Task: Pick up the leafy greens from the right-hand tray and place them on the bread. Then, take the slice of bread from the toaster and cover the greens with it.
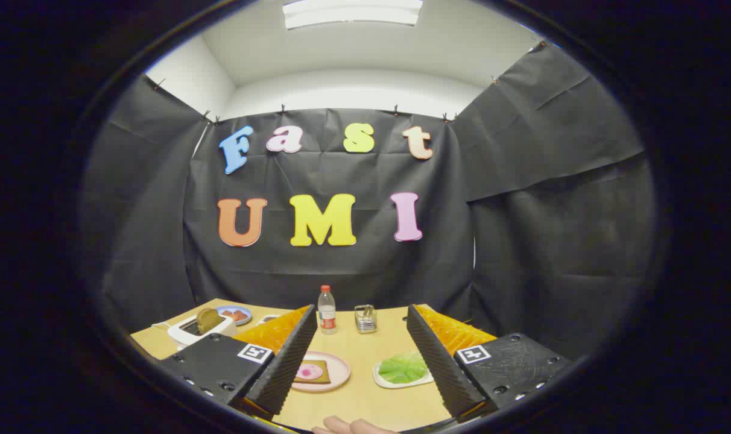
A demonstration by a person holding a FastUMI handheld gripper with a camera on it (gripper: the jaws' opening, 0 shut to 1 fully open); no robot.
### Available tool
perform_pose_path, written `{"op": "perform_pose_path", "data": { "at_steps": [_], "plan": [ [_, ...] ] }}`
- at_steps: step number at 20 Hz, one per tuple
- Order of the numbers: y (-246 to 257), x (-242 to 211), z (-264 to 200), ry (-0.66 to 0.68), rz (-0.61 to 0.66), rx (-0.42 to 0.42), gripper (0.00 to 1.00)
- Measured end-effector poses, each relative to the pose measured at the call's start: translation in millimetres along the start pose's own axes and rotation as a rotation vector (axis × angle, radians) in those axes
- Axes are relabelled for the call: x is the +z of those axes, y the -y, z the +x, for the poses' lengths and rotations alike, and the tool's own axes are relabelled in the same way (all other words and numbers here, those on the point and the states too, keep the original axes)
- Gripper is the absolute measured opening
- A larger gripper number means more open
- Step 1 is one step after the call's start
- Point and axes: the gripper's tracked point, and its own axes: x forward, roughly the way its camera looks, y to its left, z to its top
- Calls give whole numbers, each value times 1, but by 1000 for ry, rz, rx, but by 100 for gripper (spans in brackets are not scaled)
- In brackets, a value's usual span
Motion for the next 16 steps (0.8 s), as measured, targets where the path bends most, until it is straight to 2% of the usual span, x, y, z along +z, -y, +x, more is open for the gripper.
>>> {"op": "perform_pose_path", "data": {
  "at_steps": [6,11,16],
  "plan": [
    [4,-9,5,-21,-41,-38,95],
    [29,-10,14,-19,-60,-105,95],
    [44,-40,36,-87,-50,-132,95]
  ]
}}
